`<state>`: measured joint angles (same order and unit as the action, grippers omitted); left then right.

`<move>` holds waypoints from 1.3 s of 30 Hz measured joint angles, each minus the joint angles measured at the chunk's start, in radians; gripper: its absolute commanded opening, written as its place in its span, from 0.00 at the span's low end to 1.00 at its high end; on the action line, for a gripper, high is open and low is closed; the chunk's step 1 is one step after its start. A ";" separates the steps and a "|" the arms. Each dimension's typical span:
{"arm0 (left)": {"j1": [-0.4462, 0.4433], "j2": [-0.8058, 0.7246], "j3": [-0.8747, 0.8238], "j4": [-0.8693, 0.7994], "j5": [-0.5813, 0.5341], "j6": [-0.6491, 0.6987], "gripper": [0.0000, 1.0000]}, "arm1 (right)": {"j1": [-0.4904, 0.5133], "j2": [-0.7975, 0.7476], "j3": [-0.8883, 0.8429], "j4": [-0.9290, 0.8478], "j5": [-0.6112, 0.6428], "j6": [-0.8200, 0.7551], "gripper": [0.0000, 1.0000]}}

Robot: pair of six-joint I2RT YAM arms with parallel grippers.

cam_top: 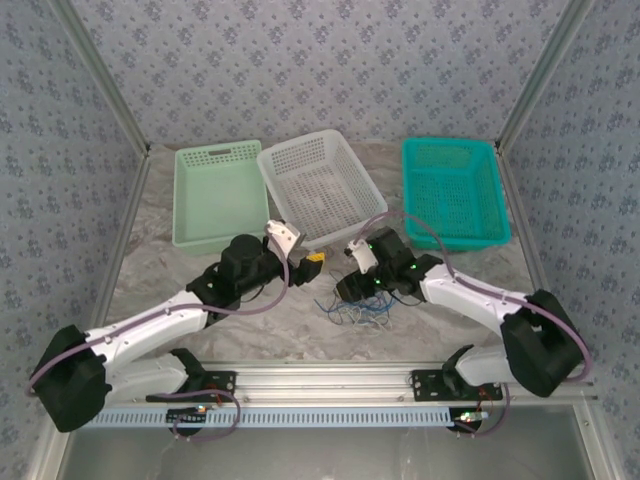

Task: Untangle the cables

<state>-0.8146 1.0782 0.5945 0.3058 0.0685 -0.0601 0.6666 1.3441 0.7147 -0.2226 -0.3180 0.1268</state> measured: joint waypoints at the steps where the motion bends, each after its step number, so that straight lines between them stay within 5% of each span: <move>1: 0.000 -0.008 -0.005 0.000 -0.005 0.000 0.81 | 0.005 0.021 0.005 0.013 0.011 -0.005 0.63; 6: 0.000 -0.026 -0.028 0.000 -0.011 -0.001 0.81 | 0.022 0.092 0.010 0.090 0.056 -0.005 0.54; 17: 0.000 -0.032 -0.035 -0.013 -0.014 -0.002 0.83 | 0.035 -0.018 -0.044 0.210 0.132 0.044 0.01; 31: 0.000 -0.027 -0.034 -0.011 -0.015 -0.004 0.85 | 0.026 -0.354 0.129 -0.020 0.085 0.014 0.00; 39: 0.000 0.051 0.028 0.018 0.050 0.008 0.87 | 0.016 -0.401 0.275 -0.130 -0.008 -0.016 0.00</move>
<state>-0.8146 1.1297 0.6228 0.3241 0.1188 -0.0525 0.6830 0.9436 0.9894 -0.3531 -0.3256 0.1108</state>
